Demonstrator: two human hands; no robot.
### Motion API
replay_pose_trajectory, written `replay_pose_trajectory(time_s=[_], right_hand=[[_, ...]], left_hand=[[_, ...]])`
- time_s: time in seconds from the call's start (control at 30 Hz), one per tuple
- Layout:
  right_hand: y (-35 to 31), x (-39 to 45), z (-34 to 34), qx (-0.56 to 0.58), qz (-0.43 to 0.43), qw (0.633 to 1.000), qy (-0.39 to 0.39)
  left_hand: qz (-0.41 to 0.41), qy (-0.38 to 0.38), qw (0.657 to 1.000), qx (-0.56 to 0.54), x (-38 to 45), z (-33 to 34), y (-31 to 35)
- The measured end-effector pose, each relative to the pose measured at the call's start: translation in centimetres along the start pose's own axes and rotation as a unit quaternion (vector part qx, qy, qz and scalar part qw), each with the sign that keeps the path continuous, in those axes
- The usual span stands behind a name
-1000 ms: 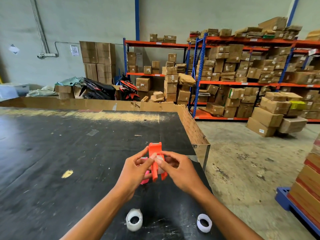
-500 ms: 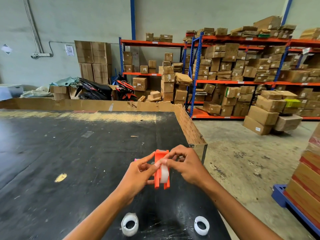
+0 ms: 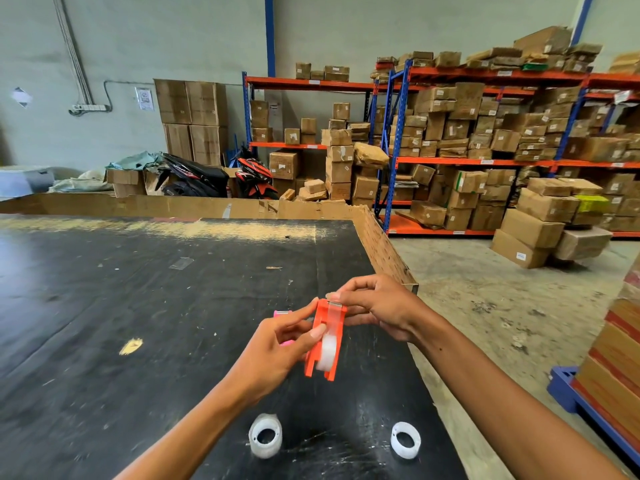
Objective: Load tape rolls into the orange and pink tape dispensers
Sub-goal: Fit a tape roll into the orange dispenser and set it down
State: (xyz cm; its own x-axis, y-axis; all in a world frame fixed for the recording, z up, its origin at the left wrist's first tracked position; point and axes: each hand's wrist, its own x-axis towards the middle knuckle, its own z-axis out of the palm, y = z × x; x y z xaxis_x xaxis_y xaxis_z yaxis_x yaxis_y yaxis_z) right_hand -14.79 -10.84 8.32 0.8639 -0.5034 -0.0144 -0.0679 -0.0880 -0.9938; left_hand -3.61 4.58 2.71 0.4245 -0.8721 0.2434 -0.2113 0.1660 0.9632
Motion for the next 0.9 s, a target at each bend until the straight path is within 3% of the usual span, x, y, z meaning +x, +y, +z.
replay_pose_trajectory(time_s=[0.23,0.4,0.5,0.6,0.7,0.9], right_hand=[[1.1,1.1,-0.1,0.000,0.049,0.999,0.004],[2.2,1.7,-1.1,0.039,0.065,0.997,0.031],[3.5,2.2,-1.9,0.029,0.085,0.991,0.094],[5.5,2.2,-2.2,0.001,0.092,0.991,0.093],[7.7,3.0,-2.1,-0.036,0.082,0.991,0.104],[10.4,5.5,-1.5,-0.021,0.092,0.986,0.138]], left_hand=[[0.016,-0.010,1.000,-0.007,-0.2,0.4,-0.9],[-0.069,0.004,0.996,-0.063,1.7,1.3,-0.8],[-0.145,0.051,0.985,-0.075,3.6,1.9,-1.4],[-0.202,0.100,0.973,-0.046,5.4,2.9,-2.7],[-0.230,0.137,0.963,-0.035,7.3,4.1,-4.3],[-0.255,0.142,0.956,-0.007,9.4,5.3,-6.6]])
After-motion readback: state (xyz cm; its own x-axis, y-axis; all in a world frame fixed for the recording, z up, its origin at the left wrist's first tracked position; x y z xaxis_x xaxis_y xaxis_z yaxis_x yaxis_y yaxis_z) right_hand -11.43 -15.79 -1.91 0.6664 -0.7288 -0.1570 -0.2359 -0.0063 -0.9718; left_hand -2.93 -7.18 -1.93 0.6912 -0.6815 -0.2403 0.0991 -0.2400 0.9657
